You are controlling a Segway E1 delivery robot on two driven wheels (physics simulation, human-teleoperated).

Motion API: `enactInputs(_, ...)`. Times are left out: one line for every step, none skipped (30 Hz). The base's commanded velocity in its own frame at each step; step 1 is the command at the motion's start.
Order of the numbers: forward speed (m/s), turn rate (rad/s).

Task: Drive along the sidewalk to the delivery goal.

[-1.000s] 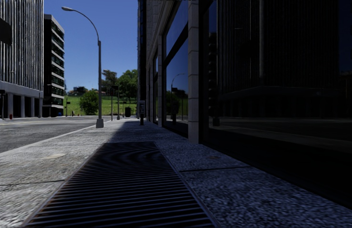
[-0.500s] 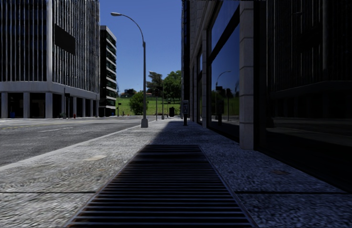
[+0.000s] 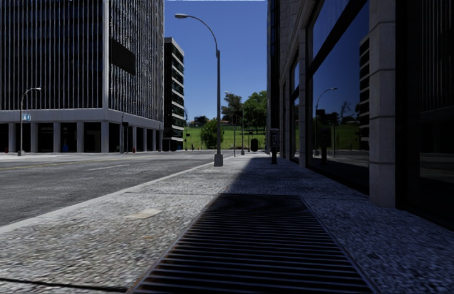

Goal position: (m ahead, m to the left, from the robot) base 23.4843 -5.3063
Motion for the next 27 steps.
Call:
enactInputs(2.0, 0.0)
enactInputs(2.0, 0.0)
enactInputs(2.0, 0.0)
enactInputs(2.0, 0.0)
enactInputs(2.0, 0.0)
enactInputs(2.0, 0.0)
enactInputs(2.0, 0.0)
enactInputs(2.0, 0.0)
enactInputs(2.0, 0.0)
enactInputs(2.0, 0.0)
enactInputs(2.0, 0.0)
enactInputs(2.0, -0.17)
enactInputs(2.0, -0.26)
enactInputs(2.0, -0.28)
enactInputs(2.0, -0.28)
enactInputs(2.0, -0.28)
enactInputs(2.0, -0.29)
enactInputs(2.0, -0.29)
enactInputs(2.0, -0.29)
enactInputs(2.0, -0.29)
enactInputs(2.0, -0.29)
enactInputs(2.0, -0.29)
enactInputs(2.0, -0.29)
enactInputs(2.0, -0.27)
enactInputs(2.0, -0.27)
enactInputs(2.0, 0.0)
enactInputs(2.0, 0.0)
